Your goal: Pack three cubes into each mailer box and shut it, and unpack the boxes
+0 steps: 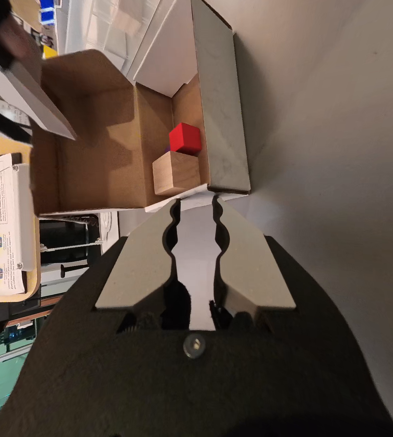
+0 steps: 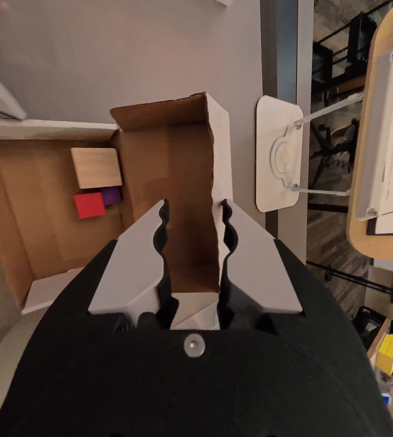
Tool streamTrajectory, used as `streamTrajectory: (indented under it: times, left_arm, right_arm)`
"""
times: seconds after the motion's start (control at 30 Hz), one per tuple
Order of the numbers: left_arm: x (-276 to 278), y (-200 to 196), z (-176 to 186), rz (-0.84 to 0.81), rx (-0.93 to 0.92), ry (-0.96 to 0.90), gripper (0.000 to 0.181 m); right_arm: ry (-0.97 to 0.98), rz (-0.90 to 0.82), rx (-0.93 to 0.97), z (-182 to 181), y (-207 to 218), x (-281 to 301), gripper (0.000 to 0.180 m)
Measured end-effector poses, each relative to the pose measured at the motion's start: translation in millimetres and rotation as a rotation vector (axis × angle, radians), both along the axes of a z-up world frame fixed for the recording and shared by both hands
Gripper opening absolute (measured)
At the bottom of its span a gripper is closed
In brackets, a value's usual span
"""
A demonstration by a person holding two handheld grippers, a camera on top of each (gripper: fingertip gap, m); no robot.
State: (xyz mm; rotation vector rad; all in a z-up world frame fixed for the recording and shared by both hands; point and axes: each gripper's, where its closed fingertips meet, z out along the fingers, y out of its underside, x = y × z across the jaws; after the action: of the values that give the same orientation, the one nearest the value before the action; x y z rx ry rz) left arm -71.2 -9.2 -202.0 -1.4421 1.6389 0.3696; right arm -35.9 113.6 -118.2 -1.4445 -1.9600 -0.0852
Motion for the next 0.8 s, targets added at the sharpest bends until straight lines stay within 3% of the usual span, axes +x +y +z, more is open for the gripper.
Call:
streamTrajectory:
  times: [0.03, 0.33, 0.5, 0.8]
  left_arm:
    - [0.3, 0.1, -0.1, 0.0, -0.003, -0.001, 0.026]
    - [2.6, 0.0, 0.2, -0.001, -0.012, 0.005, 0.025]
    - [3.8, 0.0, 0.2, -0.003, -0.015, 0.01, 0.025]
    - [4.8, -0.6, 0.4, -0.004, -0.02, 0.027, 0.024]
  right_arm:
    - [0.01, 0.016, 0.007, 5.4, -7.3, 2.1, 0.043]
    - [0.054, 0.116, 0.002, 26.7, -73.5, 27.1, 0.033]
    - [0.003, 0.179, -0.063, 6.7, -108.8, 38.4, 0.024]
    - [-0.038, -0.042, 0.045, -59.4, -39.5, 35.0, 0.032]
